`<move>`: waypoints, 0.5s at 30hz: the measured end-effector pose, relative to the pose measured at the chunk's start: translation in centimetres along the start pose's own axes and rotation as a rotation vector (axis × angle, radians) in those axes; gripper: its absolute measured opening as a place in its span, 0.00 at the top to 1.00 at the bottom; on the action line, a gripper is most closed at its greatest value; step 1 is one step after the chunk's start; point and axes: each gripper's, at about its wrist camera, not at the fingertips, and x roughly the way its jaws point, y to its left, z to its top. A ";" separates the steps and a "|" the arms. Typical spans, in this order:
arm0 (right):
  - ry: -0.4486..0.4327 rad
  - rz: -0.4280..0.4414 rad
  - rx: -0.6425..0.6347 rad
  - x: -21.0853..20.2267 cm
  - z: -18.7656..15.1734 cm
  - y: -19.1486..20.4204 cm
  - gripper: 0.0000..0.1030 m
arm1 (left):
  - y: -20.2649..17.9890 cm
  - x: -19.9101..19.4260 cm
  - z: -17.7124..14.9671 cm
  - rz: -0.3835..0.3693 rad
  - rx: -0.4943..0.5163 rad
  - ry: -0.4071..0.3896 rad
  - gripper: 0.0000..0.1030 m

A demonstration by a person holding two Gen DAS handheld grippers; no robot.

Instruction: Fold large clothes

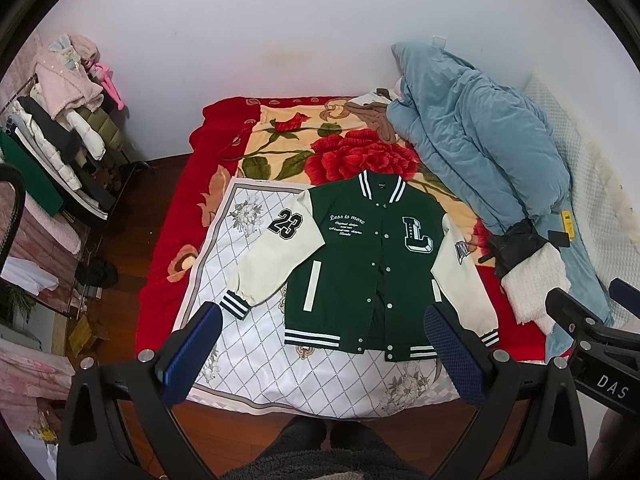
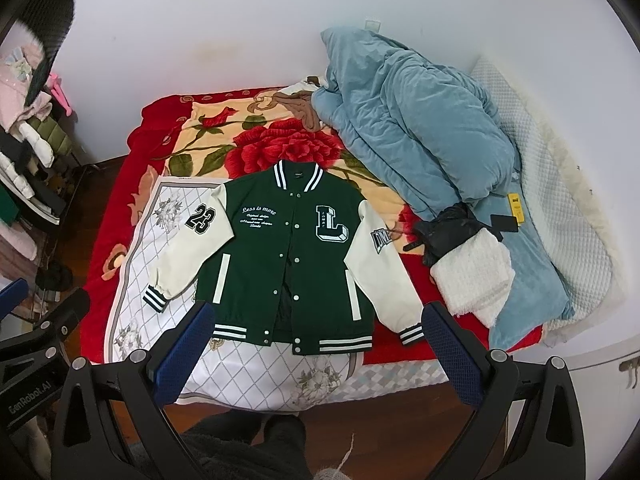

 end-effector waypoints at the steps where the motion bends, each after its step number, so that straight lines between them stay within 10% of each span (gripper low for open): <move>1: -0.002 0.000 0.000 0.1 -0.1 0.0 0.00 | 0.0 0.0 0.0 -0.001 0.000 0.001 0.00; 15: -0.005 0.001 -0.002 -0.2 -0.3 0.1 0.00 | 0.4 -0.3 0.1 0.001 0.000 -0.005 0.00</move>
